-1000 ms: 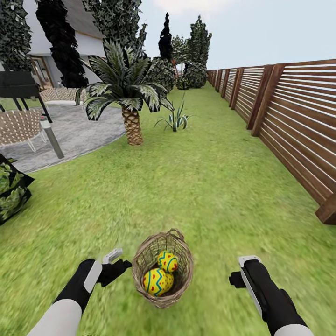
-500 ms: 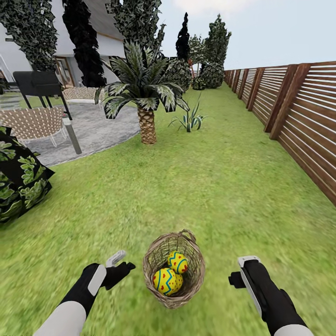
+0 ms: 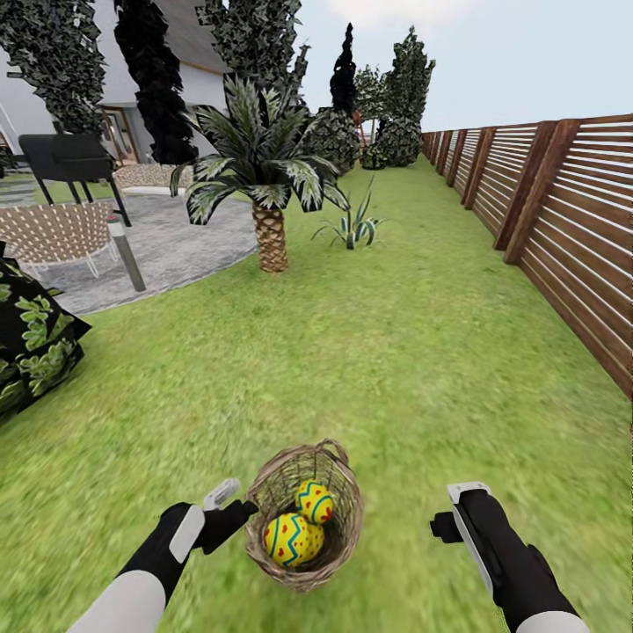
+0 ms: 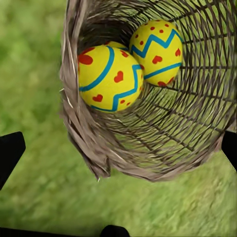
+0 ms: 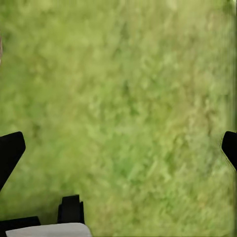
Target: Take the three Easter eggs out of the wicker basket on the lawn in the garden, then place them on the lawn next to a single tree (choose any tree) so that all three eggs are next to the same tree and none are left in the basket.
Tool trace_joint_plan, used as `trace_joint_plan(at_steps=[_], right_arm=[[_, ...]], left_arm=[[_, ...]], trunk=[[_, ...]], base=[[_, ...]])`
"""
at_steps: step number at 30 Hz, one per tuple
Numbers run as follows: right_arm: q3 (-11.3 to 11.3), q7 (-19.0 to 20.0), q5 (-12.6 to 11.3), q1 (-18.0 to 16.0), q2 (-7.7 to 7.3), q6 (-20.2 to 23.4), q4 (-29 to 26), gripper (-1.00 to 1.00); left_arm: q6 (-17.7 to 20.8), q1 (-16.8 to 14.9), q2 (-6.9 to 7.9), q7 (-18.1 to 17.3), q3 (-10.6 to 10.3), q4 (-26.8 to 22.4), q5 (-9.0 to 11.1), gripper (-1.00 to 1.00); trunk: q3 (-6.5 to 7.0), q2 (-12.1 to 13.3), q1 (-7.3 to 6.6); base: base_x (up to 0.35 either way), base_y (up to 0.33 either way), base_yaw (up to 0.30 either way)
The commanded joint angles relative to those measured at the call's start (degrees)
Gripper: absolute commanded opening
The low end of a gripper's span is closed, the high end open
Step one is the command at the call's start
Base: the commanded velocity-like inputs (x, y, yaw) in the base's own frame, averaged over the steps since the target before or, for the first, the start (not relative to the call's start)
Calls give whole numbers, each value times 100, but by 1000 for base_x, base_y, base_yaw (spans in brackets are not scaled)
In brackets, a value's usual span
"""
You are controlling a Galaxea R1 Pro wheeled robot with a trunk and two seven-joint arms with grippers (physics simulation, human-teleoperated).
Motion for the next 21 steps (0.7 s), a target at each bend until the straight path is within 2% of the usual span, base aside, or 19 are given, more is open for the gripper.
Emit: trace_joint_plan(at_steps=[1,5,7,10,11,12,16,21], right_arm=[[2,18,36,-3,-1,23,-3,100],[2,18,36,-3,-1,18,-3,100],[2,18,38,-3,-1,-27,-2,100],[2,18,43,-3,-1,-105,3,100],[2,18,44,-3,-1,-121,1,100],[2,18,45,-3,-1,-135,1,100],[2,18,45,-3,-1,-143,0,100],[2,18,45,-3,-1,-144,-3,100]], left_arm=[[28,-3,-6,11,43,-6,22,100],[12,-3,-5,68,48,10,24,100],[1,-3,-8,241,49,12,24,100],[-190,-3,-9,689,58,23,28,100],[-418,-3,-12,966,77,89,38,100],[-777,-3,-11,1438,94,224,52,100],[-1118,-3,-11,1950,136,305,86,100],[-1256,-3,-9,2014,182,338,260,100]], trunk=[[-5,-3,1],[-5,-3,1],[-5,-3,1],[-5,-3,1],[-5,-3,1],[-5,-3,1],[-5,-3,1],[-5,-3,1]], base=[[171,-315,0],[203,-291,0],[234,-252,0],[135,-121,0],[42,-37,0],[14,-12,0],[5,-4,0],[0,0,0]])
